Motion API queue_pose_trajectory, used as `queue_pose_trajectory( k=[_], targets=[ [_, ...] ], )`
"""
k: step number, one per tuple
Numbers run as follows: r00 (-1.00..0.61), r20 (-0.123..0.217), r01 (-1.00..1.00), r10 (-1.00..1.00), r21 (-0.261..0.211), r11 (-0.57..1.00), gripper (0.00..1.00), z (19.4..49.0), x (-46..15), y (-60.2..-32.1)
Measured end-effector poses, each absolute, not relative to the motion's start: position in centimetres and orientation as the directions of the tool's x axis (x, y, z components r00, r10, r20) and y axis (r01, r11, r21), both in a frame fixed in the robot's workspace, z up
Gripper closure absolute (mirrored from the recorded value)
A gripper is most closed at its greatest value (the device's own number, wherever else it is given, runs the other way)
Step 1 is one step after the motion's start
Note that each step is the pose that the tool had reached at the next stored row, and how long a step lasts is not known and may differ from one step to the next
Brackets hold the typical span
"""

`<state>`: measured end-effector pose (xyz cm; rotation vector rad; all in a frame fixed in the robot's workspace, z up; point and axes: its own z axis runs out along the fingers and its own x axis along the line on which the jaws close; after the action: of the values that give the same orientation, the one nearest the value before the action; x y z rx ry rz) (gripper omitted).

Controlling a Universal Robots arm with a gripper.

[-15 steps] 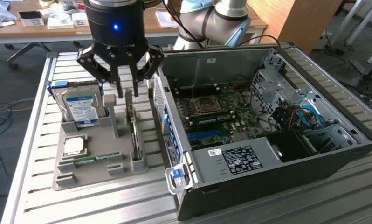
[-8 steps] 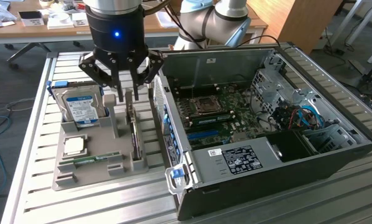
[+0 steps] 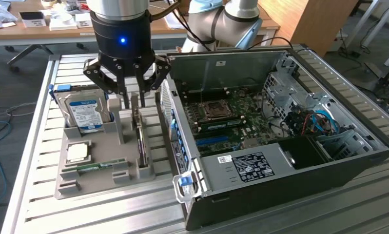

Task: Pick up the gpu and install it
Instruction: 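Pick up the gpu and move the gpu toward the slot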

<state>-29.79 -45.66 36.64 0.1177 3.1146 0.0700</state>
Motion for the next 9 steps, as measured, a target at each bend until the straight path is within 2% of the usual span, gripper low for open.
queue_pose_trajectory(
  k=[9],
  targets=[
    [-0.997,-0.023,0.075,0.076,0.046,0.996,0.64,36.43,-29.79,-45.66]
  ],
)
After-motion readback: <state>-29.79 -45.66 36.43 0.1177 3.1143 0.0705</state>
